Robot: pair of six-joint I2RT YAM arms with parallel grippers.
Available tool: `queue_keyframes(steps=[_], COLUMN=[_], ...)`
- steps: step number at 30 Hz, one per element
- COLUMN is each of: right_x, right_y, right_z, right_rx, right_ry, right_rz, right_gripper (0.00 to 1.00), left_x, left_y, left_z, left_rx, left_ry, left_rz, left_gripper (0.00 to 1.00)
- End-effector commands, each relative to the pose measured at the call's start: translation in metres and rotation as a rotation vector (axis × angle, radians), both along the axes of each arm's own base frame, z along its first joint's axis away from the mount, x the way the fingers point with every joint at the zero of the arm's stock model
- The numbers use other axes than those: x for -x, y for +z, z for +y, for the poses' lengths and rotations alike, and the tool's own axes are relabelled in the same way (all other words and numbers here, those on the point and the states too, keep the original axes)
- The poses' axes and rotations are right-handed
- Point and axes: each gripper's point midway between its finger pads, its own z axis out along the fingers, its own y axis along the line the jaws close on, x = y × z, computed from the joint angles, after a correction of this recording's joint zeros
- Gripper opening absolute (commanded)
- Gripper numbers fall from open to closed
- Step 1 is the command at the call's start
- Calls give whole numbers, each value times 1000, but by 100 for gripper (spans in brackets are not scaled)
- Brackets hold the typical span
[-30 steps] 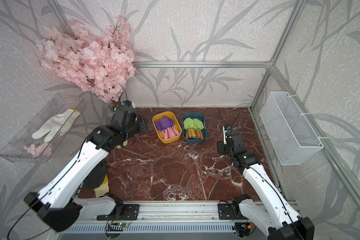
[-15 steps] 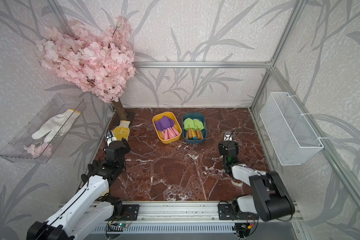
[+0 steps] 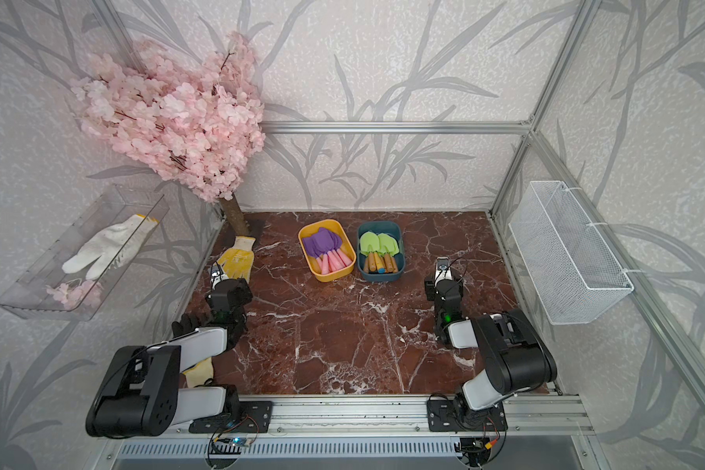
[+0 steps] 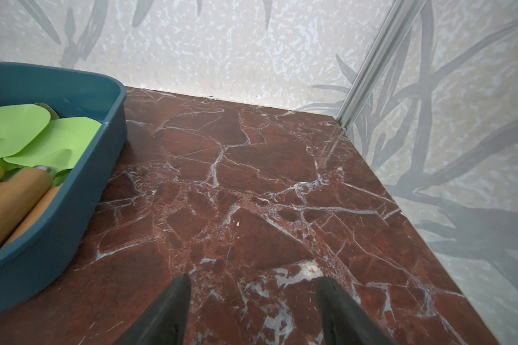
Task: Sort the small shovels by color and place them into the storage box
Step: Reset both arms
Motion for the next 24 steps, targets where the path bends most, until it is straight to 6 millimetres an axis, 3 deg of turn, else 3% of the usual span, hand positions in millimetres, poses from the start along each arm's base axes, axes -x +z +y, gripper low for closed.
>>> queue_keyframes(steps=[1, 3, 5, 6, 8, 9, 24], right_x=[-7, -9, -9, -10, -10, -10, -10], right_y=[5, 5, 4, 5, 5, 5, 5], right_z=[5, 3, 1, 2, 2, 2, 2], right_rx=[-8, -27, -36, -39, -34, -36, -34], right_ry=[31, 36, 35, 36, 41, 39, 39], right_rz=[-6, -13, -8, -10, -14, -11, -18], right_gripper=[73, 73, 81, 100, 99, 99, 99], left_x=[-24, -26, -29, -30, -39, -40, -42], left_y=[18, 15, 11, 6, 4, 3, 0], left_z=[-8, -15, -23, -24, -30, -31, -34], left_rx=[9, 21, 16, 14, -21, -18, -15], left_ry=[-75, -122, -172, -179, -224, -227, -225], left_rz=[-113, -77, -89, -87, -127, -104, -36], left_gripper=[74, 74, 76, 76, 86, 99, 100])
